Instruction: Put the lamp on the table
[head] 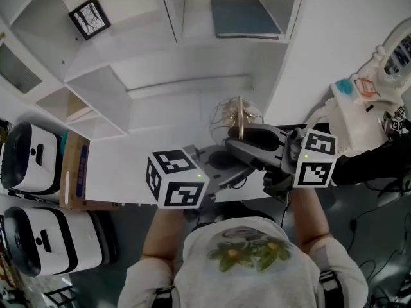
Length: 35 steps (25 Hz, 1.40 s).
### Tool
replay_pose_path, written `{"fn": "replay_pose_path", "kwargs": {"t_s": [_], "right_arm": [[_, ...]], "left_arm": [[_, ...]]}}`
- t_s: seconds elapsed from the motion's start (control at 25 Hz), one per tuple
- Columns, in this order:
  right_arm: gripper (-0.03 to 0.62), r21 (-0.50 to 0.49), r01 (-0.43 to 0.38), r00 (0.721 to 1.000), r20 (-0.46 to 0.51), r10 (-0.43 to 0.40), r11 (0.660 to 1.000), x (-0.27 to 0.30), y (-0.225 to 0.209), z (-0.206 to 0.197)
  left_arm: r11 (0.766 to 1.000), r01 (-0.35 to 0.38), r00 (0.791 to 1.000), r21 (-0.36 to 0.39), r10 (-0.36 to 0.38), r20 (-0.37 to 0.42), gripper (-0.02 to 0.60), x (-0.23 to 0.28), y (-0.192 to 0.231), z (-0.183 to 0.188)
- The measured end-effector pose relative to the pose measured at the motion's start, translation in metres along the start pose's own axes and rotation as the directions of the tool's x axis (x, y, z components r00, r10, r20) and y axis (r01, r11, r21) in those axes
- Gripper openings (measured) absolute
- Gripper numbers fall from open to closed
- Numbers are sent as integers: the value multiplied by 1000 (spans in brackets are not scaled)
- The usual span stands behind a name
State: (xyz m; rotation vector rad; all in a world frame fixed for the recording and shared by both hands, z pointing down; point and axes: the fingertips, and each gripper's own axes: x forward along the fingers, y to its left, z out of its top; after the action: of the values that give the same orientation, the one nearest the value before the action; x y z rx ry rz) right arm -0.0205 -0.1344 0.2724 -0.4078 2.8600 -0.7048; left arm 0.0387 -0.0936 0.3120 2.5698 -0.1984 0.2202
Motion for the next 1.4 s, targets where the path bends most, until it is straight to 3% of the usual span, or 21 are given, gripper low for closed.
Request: {"fn": "replay_pose_path", "kwargs": {"t_s": [1.4], "right_arm": [[121, 83, 12, 998, -55, -8, 996, 32, -93, 7]], "left_arm": [[996, -59, 998, -64, 57, -37, 40, 9, 95, 21]]}}
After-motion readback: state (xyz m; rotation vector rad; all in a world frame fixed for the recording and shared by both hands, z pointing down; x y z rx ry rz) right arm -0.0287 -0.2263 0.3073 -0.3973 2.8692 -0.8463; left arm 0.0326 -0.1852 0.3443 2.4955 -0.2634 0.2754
